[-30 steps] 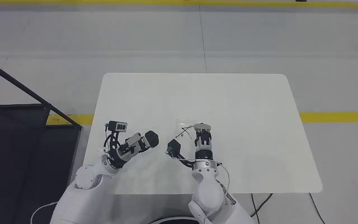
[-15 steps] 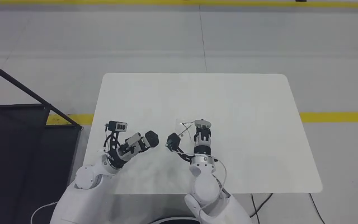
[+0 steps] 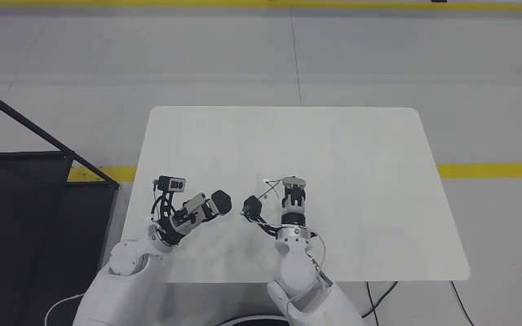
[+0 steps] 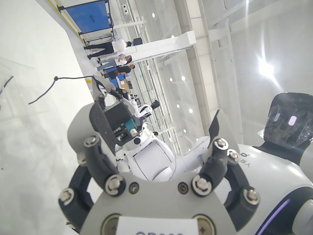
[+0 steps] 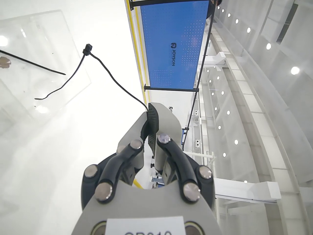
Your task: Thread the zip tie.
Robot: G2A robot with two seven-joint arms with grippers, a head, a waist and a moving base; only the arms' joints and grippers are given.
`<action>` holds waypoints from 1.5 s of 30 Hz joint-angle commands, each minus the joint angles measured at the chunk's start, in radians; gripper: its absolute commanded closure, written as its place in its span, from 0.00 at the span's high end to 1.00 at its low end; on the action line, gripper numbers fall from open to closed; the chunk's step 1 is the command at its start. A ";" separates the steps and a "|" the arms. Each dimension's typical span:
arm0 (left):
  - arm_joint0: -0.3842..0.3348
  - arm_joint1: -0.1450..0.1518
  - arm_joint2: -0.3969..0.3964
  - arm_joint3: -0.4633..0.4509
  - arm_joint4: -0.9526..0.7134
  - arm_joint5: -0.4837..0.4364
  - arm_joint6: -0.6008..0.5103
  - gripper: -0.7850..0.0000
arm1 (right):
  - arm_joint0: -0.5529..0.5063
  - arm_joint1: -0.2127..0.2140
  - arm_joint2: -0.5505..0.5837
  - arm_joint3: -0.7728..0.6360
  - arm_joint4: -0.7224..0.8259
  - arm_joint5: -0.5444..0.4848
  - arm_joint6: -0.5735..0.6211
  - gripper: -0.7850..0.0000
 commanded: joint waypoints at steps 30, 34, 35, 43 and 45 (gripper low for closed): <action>0.000 0.000 0.000 0.000 0.000 0.000 0.000 1.00 | 0.057 -0.064 -0.026 0.153 -0.020 -0.126 0.045 0.29; 0.000 0.000 0.000 0.000 0.000 0.000 0.000 1.00 | 0.051 -0.066 -0.018 0.150 -0.027 -0.124 0.038 0.27; 0.000 0.000 0.000 0.000 0.000 0.000 0.000 1.00 | 0.050 -0.067 -0.016 0.150 -0.029 -0.124 0.035 0.27; 0.000 0.000 0.000 0.000 0.000 0.000 0.000 1.00 | 0.021 -0.063 0.026 0.098 -0.049 -0.093 0.002 0.30; 0.000 0.000 0.000 0.000 0.000 0.000 0.000 1.00 | 0.006 -0.061 0.035 0.067 -0.051 -0.099 -0.011 0.32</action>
